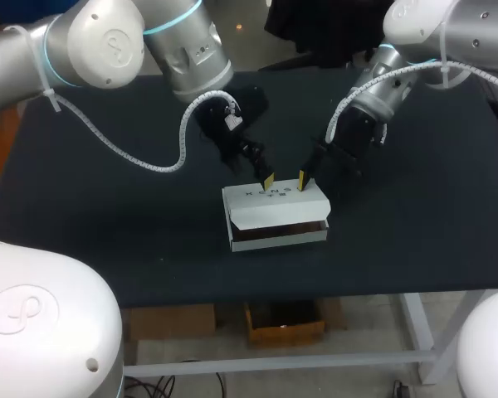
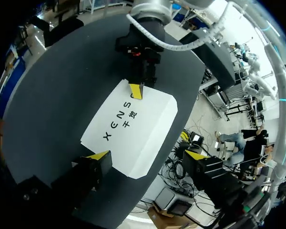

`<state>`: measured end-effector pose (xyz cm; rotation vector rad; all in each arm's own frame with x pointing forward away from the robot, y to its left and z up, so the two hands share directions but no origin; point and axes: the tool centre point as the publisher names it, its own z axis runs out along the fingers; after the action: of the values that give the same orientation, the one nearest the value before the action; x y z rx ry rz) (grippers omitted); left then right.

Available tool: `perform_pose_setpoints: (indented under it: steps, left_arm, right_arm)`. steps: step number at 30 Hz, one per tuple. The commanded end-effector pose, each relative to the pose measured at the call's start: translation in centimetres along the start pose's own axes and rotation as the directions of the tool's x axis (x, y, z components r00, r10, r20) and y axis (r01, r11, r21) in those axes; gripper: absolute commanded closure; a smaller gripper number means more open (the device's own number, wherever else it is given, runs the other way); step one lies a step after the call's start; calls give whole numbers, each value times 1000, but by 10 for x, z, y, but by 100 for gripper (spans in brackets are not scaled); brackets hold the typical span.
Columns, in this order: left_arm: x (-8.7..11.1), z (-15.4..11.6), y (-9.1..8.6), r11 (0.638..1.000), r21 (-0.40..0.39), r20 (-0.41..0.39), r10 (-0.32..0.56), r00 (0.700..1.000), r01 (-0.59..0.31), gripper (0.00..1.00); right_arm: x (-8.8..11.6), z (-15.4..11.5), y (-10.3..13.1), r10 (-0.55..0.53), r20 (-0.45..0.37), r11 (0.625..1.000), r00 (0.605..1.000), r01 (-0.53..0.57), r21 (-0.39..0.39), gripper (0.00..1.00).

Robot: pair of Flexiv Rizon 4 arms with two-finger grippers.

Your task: Assemble the packaging by folding the flat box into shape, placing the metal phone stand inside, and closing the box properly

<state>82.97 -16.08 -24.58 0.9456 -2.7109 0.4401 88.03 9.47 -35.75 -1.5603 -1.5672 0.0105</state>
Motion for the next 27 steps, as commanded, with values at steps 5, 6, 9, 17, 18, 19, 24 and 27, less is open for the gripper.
perform_pose_setpoints:
  steps: [5,6,9,17,18,19,24,27]
  left_arm:
    - [15,15,0,957,-144,198,276,941,-250,0]
    - [15,16,0,953,-154,208,291,934,-262,0]
    - [13,23,3,935,-199,249,339,907,-295,0]
    - [9,33,10,909,-223,286,407,868,-352,0]
    - [8,34,10,908,-223,285,408,868,-353,0]
    - [7,35,10,910,-220,282,403,870,-350,0]
    - [7,37,11,913,-209,258,396,881,-350,0]
    - [7,37,11,913,-209,258,396,881,-350,0]
  right_arm:
    - [0,0,2,-1,-1,1000,1000,1,8,47]
    - [0,0,2,-1,-1,1000,1000,1,8,47]
    - [0,0,2,-1,-1,1000,1000,1,8,47]
    - [0,0,2,-1,-1,1000,1000,1,8,49]
    - [0,0,2,-1,-1,1000,1000,1,8,50]
    - [0,0,2,-1,-1,1000,1000,1,8,50]
    - [0,0,2,-1,-1,1000,1000,1,8,49]
    - [0,0,2,-1,-1,1000,1000,1,8,49]
